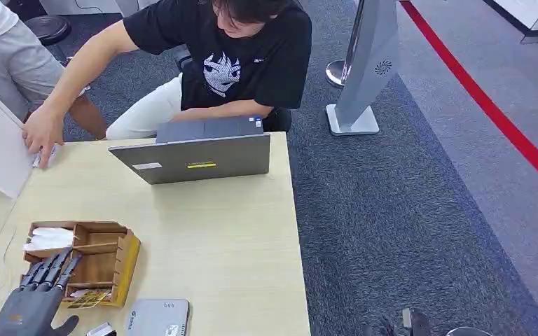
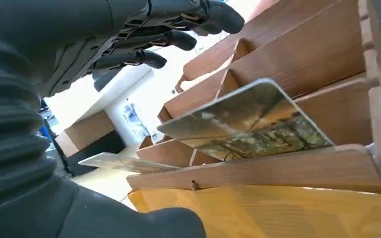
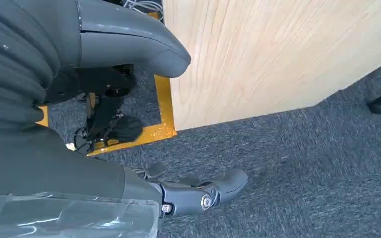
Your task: Pass the card to the sensor for recognition and then transmit it.
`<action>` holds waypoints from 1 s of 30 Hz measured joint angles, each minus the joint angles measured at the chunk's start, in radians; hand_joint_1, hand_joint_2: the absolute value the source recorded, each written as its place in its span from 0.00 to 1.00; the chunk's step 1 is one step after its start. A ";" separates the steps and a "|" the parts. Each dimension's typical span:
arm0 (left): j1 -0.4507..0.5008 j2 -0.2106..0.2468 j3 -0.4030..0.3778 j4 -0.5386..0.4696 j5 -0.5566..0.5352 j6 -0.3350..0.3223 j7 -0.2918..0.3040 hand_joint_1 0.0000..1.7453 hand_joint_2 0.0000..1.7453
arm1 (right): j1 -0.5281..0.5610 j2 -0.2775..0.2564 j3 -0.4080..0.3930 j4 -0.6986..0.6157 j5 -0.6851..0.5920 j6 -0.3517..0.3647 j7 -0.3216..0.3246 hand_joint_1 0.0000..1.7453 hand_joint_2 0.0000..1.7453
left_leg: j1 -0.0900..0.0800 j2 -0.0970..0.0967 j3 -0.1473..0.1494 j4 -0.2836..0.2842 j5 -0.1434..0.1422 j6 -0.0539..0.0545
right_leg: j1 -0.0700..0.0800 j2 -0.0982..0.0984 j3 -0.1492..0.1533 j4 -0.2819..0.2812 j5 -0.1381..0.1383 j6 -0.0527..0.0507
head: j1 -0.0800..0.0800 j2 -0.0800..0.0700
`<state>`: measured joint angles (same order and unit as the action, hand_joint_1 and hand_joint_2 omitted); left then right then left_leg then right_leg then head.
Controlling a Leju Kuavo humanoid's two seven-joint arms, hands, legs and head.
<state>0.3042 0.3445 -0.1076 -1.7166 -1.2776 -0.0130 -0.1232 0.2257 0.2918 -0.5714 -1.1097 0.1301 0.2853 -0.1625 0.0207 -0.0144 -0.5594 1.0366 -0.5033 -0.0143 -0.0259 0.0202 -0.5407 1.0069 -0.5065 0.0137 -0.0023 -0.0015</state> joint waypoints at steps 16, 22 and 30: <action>-0.009 -0.039 -0.003 0.000 -0.022 0.004 -0.027 0.00 1.00 | -0.002 0.000 0.008 0.002 0.003 0.000 0.000 0.00 1.00 | 0.000 0.000 0.000 0.000 0.000 0.000 | 0.000 0.000 0.000 0.000 0.000 0.000 | 0.000 0.000; -0.006 -0.032 -0.007 -0.019 -0.007 0.014 -0.027 1.00 1.00 | -0.002 0.000 0.008 0.002 0.003 -0.001 0.000 0.00 1.00 | 0.000 0.000 0.000 0.000 0.000 0.000 | 0.000 0.000 0.000 0.000 0.000 0.000 | 0.000 0.000; -0.004 -0.019 -0.009 -0.031 0.008 0.018 -0.027 1.00 1.00 | -0.002 0.000 0.008 0.002 0.005 -0.003 0.000 0.00 1.00 | 0.000 0.000 0.000 0.000 0.000 0.000 | 0.000 0.000 0.000 0.000 0.000 0.000 | 0.000 0.000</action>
<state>0.3001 0.3250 -0.1167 -1.7472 -1.2692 0.0046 -0.1507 0.2237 0.2918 -0.5634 -1.1078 0.1354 0.2823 -0.1629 0.0207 -0.0143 -0.5594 1.0366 -0.5033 -0.0143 -0.0259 0.0202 -0.5408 1.0069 -0.5065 0.0137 -0.0019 -0.0015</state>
